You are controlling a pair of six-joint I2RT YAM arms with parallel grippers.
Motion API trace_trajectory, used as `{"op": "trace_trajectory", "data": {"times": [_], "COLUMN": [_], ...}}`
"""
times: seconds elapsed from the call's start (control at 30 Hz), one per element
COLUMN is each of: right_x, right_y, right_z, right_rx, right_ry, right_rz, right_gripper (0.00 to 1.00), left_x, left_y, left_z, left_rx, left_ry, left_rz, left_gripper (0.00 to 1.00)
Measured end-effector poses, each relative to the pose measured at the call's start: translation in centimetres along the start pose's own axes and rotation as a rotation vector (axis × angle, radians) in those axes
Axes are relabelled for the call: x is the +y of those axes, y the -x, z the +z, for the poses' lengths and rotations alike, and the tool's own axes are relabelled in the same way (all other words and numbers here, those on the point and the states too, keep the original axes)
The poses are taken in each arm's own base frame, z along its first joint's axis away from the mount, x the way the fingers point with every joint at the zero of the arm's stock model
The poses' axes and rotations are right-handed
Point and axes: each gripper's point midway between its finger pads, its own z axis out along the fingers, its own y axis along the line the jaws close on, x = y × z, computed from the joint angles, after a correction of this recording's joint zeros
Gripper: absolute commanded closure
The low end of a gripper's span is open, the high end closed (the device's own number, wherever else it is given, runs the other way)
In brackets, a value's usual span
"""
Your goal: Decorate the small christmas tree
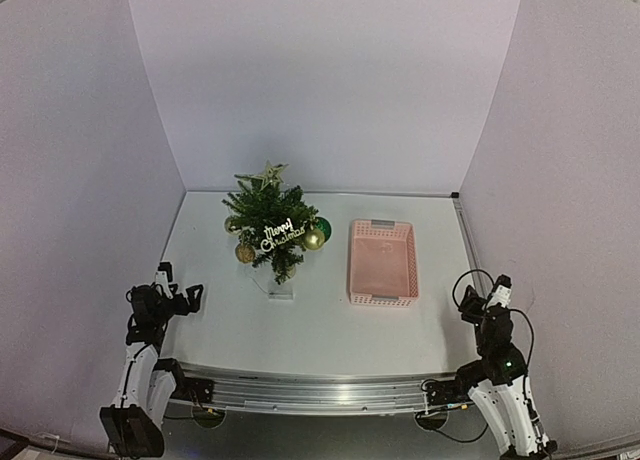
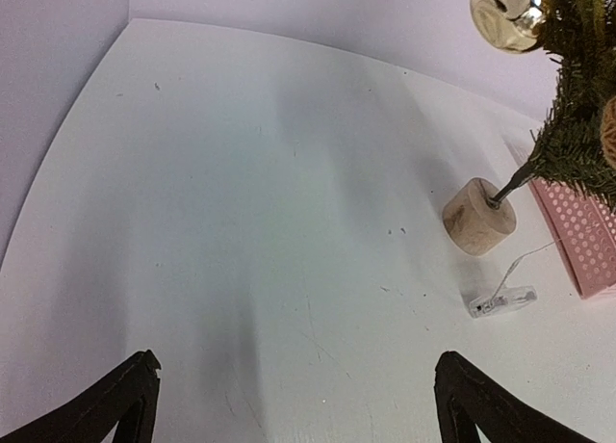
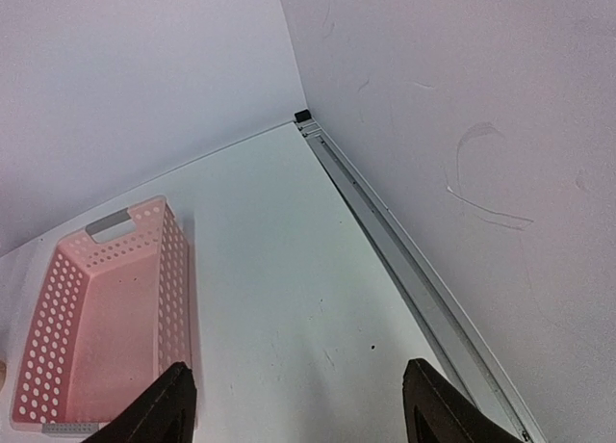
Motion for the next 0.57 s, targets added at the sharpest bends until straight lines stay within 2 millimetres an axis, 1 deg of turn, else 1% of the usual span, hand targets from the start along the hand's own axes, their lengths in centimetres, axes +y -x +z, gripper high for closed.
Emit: {"op": "trace_trajectory", "data": {"times": [0.1, 0.17, 0.3, 0.47, 0.53, 0.57], "right_x": [0.0, 0.2, 1.0, 1.2, 1.2, 1.2], "right_y": [-0.1, -0.2, -0.8, -3.8, -4.5, -4.4], "right_z": [0.1, 0.1, 0.7, 1.8, 1.8, 1.8], "right_rx": [0.006, 0.009, 0.001, 0.025, 0.022, 0.014], "right_ry": [0.0, 0.008, 0.052, 0.096, 0.108, 0.113], "right_rz": [-0.003, -0.007, -0.032, -0.047, -0.043, -0.038], "right_gripper": [0.29, 0.29, 0.29, 0.29, 0.29, 0.29], "left_x": [1.0, 1.5, 1.9, 2.4, 2.6, 2.7], "left_y": [-1.4, -1.7, -0.9, -0.6, -0.6, -0.6], "left_z": [0.2, 0.2, 0.0, -0.2, -0.2, -0.2], "left_rx": [0.01, 0.012, -0.024, -0.041, -0.041, -0.041], "left_ry": [0.042, 0.07, 0.098, 0.13, 0.137, 0.142], "left_rz": [-0.032, -0.056, -0.067, -0.084, -0.087, -0.088], "left_gripper": [0.0, 0.0, 0.0, 0.0, 0.0, 0.0]}}
